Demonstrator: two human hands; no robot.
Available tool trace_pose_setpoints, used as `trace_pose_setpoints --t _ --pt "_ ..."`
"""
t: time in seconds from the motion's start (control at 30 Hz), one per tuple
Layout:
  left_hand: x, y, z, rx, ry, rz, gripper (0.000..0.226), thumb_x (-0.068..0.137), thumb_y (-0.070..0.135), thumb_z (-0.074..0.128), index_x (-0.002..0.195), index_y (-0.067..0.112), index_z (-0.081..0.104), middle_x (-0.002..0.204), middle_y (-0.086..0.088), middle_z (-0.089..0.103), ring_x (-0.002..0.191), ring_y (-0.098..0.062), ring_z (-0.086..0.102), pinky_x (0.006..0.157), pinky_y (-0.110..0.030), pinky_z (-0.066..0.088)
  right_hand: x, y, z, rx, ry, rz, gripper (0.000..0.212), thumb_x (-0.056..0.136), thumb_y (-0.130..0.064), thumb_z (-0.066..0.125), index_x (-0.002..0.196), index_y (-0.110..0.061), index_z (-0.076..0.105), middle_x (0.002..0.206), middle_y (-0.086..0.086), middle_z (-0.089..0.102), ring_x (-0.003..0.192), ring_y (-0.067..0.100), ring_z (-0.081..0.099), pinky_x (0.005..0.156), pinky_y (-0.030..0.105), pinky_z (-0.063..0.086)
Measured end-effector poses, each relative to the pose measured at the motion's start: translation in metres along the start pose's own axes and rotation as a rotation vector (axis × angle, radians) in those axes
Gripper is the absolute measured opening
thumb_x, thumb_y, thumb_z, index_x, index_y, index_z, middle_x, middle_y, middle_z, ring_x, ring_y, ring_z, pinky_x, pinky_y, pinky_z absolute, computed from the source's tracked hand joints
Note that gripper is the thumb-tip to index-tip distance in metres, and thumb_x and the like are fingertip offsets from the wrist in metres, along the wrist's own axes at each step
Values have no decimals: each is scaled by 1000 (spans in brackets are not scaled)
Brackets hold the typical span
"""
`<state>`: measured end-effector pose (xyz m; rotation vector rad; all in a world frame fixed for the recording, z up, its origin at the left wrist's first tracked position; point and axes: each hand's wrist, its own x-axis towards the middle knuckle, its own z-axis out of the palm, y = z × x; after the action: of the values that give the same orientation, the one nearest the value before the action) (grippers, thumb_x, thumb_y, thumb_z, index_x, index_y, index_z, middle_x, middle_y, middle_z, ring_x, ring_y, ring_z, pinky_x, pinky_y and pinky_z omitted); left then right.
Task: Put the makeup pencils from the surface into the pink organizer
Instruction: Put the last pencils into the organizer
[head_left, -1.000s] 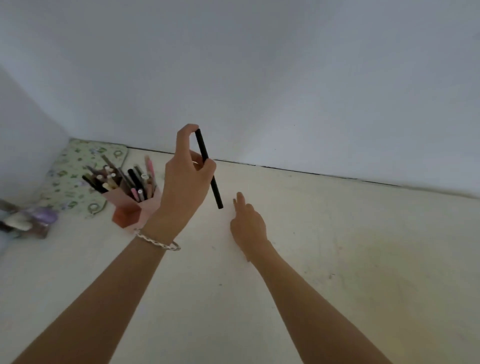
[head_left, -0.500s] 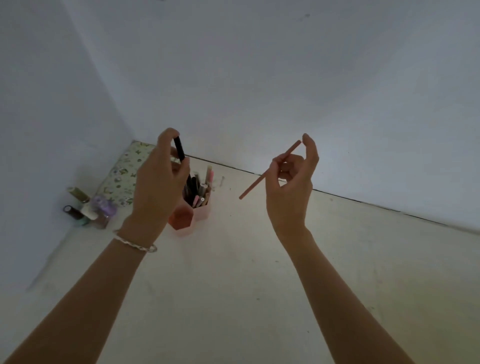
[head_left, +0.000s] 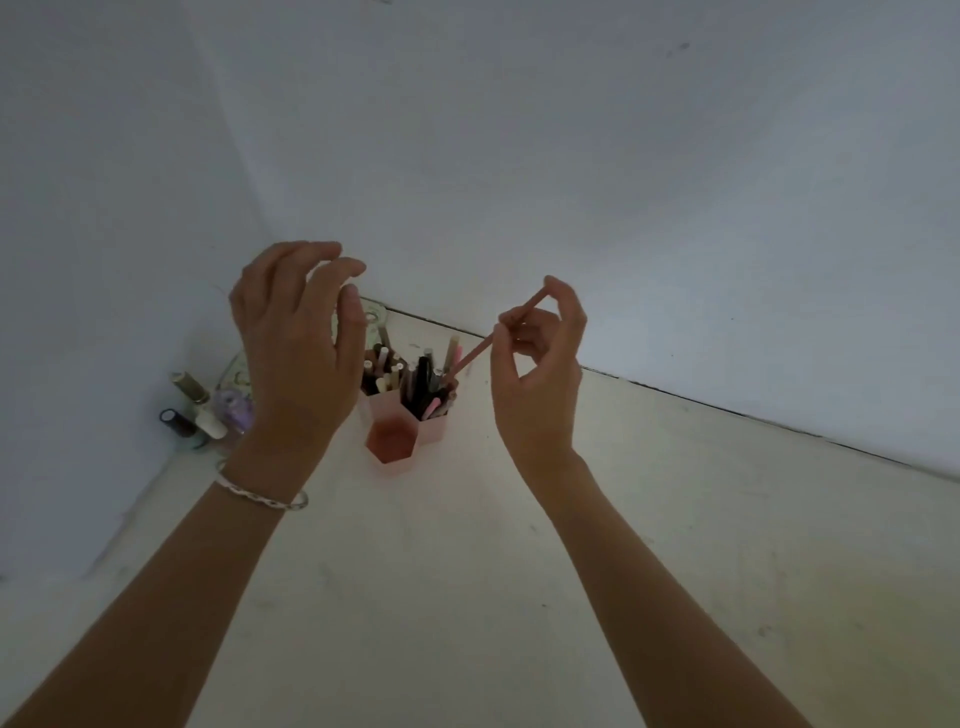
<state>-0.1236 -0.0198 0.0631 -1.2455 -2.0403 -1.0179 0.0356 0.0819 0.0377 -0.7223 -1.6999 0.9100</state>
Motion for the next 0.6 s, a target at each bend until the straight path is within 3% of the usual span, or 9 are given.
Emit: trace_pose_setpoints --t 0.13,0.23,0.27,0.37,0.47,0.53,0.6 --pt "-2 -5 -6 -50 -35 -54 26 98 11 45 110 7 67 114 -8 67 116 -30 54 99 -40 36 -12 11 14 -144 -169 28 46 97 -12 55 134 -31 34 93 -17 60 85 6 65 80 21 54" --pt "-8 -8 -6 -81 -62 -112 27 97 12 43 112 7 66 113 -7 67 113 -29 55 98 -36 35 -26 21 17 -298 -251 -87 22 97 -15 55 119 -15 61 104 1 66 98 17 62 87 35 53" --pt "-10 -8 -6 -90 -67 -132 27 97 13 43 112 7 65 113 -7 66 112 -27 55 97 -35 35 -32 24 16 -334 -248 -109 23 97 -17 54 115 -11 67 111 6 65 106 21 58 92 39 50" --pt "-12 -11 -11 -110 -55 -192 28 97 15 43 115 9 63 114 -5 65 111 -23 53 96 -33 34 -39 27 9 -321 -137 -69 39 96 -23 45 130 -9 57 130 7 55 124 22 49 105 41 41" --pt "-11 -22 -15 -176 -86 -284 39 86 9 52 125 12 56 119 -4 61 109 -18 54 100 -36 36 -38 30 -3 -276 5 47 44 89 -16 45 133 -15 45 130 0 51 118 16 51 104 44 41" --pt "-11 -30 -14 -281 -272 -396 60 77 4 61 134 18 47 126 0 56 111 -15 55 101 -42 44 -38 31 -7 -299 -55 223 49 85 -12 50 133 -19 45 124 -5 51 112 10 50 102 45 44" --pt "-12 -33 -9 -331 -583 -544 84 74 7 73 146 26 33 139 3 47 121 -17 50 101 -44 46 -42 36 -5 -355 -296 471 64 84 -17 61 143 -19 37 132 -2 48 122 15 46 106 45 42"
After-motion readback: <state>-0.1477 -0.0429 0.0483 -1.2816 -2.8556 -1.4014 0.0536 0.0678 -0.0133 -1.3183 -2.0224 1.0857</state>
